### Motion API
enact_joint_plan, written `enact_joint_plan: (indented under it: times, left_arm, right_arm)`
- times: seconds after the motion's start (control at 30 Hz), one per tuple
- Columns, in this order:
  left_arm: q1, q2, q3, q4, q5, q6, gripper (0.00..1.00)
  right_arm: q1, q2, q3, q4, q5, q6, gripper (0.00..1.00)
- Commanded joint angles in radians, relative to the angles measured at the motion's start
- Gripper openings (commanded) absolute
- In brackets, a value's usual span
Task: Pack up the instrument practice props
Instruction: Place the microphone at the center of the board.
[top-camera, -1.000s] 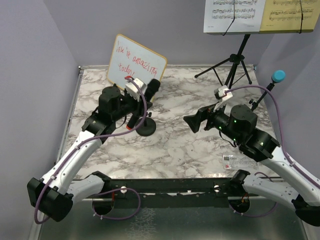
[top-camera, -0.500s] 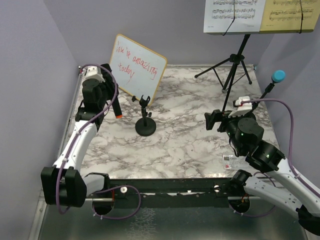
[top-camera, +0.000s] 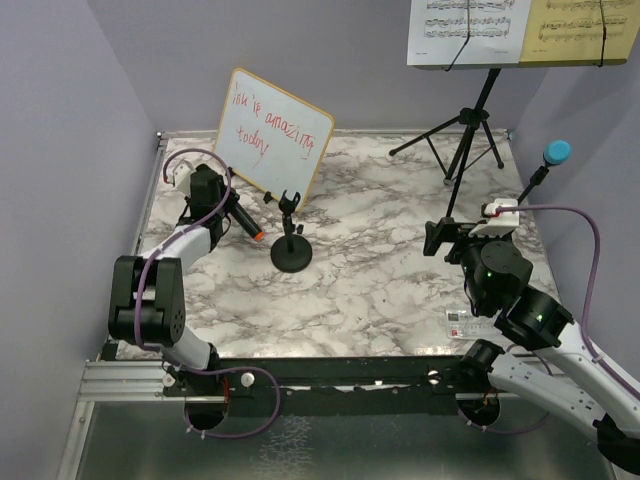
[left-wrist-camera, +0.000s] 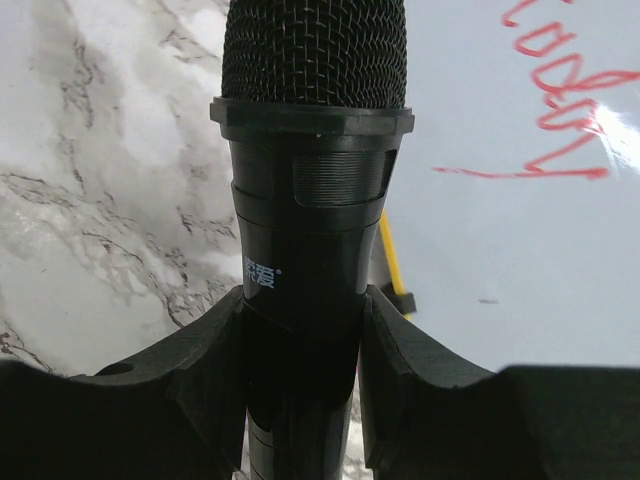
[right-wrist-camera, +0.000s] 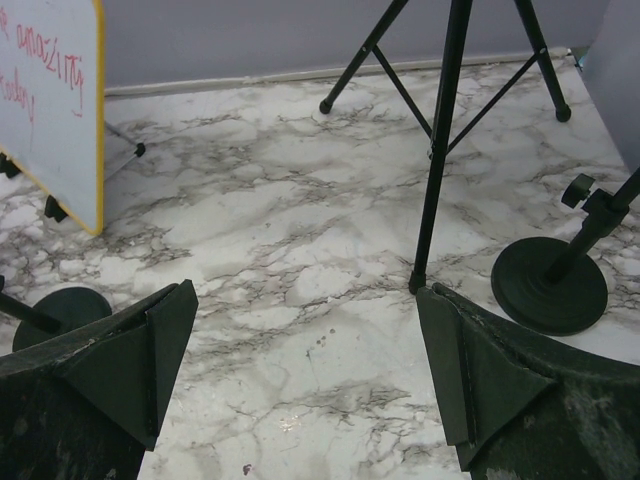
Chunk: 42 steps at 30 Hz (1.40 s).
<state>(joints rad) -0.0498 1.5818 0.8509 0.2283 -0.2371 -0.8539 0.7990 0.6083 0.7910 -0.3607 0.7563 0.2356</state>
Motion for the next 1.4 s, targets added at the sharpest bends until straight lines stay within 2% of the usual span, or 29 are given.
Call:
enact_joint_plan:
  times: [0.0, 0.07, 0.17, 0.3, 0.37, 0.53, 0.63, 1.23, 1.37]
  left_arm:
    - [0.017, 0.085, 0.041, 0.118, -0.091, -0.131, 0.02]
    - [0.018, 0.138, 0.070, 0.121, -0.073, -0.156, 0.06]
    - [0.018, 0.203, 0.099, 0.121, -0.063, -0.207, 0.19]
    - [0.013, 0.271, 0.119, 0.131, -0.064, -0.264, 0.27]
    - [0.001, 0.295, 0.137, 0.132, -0.061, -0.265, 0.35]
    - [-0.021, 0.305, 0.143, 0.134, -0.078, -0.277, 0.53]
    - [-0.028, 0.294, 0.130, 0.135, -0.089, -0.289, 0.60]
    - [-0.034, 0.223, 0.105, 0.143, -0.019, -0.185, 0.85]
    - [-0.028, 0.227, 0.109, 0.143, 0.021, -0.170, 0.86]
  right_arm:
    - [0.001, 0.003, -0.013, 0.001, 0.043, -0.008, 1.00]
    - [0.002, 0.009, -0.012, 0.002, 0.038, -0.012, 1.00]
    - [0.002, 0.020, -0.010, 0.004, 0.024, -0.024, 1.00]
    - [0.002, 0.040, -0.006, -0.002, 0.012, -0.036, 1.00]
    - [0.003, 0.045, -0.003, -0.005, 0.012, -0.038, 1.00]
    - [0.001, 0.043, -0.005, 0.000, -0.002, -0.053, 1.00]
    - [0.002, 0.048, -0.003, -0.004, 0.000, -0.053, 1.00]
    - [0.002, 0.072, 0.005, -0.024, -0.014, -0.045, 0.99]
    - [0.001, 0.073, 0.005, -0.027, -0.020, -0.044, 0.99]
